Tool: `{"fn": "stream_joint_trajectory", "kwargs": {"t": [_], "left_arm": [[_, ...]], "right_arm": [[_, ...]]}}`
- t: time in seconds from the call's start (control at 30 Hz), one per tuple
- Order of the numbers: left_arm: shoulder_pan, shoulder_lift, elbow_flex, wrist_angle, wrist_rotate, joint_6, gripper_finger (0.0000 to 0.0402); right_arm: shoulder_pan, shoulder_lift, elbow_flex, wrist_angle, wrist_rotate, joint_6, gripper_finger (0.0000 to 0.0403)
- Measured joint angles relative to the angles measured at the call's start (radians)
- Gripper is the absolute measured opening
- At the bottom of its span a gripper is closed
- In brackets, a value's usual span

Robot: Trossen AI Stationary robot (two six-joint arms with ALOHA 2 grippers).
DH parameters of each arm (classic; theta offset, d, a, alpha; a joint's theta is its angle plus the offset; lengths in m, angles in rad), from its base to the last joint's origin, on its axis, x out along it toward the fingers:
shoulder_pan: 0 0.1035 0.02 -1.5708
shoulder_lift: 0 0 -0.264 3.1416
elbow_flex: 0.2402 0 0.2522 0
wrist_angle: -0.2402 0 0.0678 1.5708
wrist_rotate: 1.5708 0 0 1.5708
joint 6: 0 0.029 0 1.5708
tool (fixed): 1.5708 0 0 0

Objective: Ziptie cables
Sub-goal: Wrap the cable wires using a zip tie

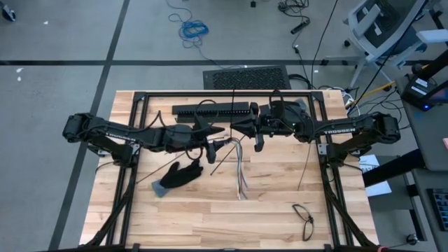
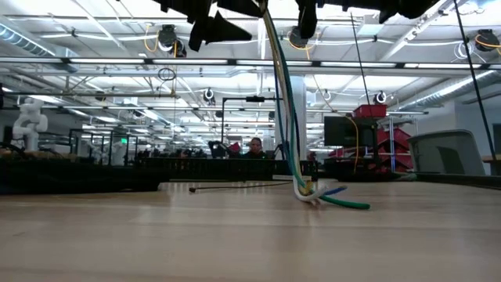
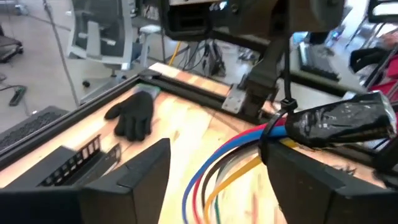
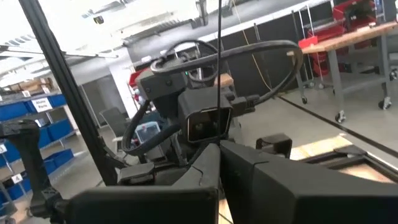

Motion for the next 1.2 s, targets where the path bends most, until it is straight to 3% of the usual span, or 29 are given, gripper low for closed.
{"fn": "stream_joint_trajectory", "kwargs": {"t": [0.4, 0.57, 0.77, 1.07, 1.2], "left_arm": [[0.005, 0.0, 0.0, -0.146, -0.025, 0.013, 0.029], [0.003, 0.001, 0.0, -0.297, -0.025, 0.003, 0.029], [0.004, 0.001, 0.0, -0.306, -0.024, 0.003, 0.029], [-0.023, 0.001, 0.0, -0.433, -0.003, -0.002, 0.029], [-0.082, 0.0, -0.068, -0.451, 0.003, -0.122, 0.029]], "right_arm": [[0.0, 0.001, 0.0, -0.178, 0.009, -0.022, 0.0], [0.02, 0.029, -0.023, -0.321, 0.089, -0.043, 0.0], [0.031, 0.17, -0.06, -0.224, 0.086, 0.041, 0.0], [0.061, 0.408, -0.061, 0.076, 0.082, 0.189, 0.0], [0.048, 0.44, -0.062, 0.123, 0.102, 0.205, 0.0]]}}
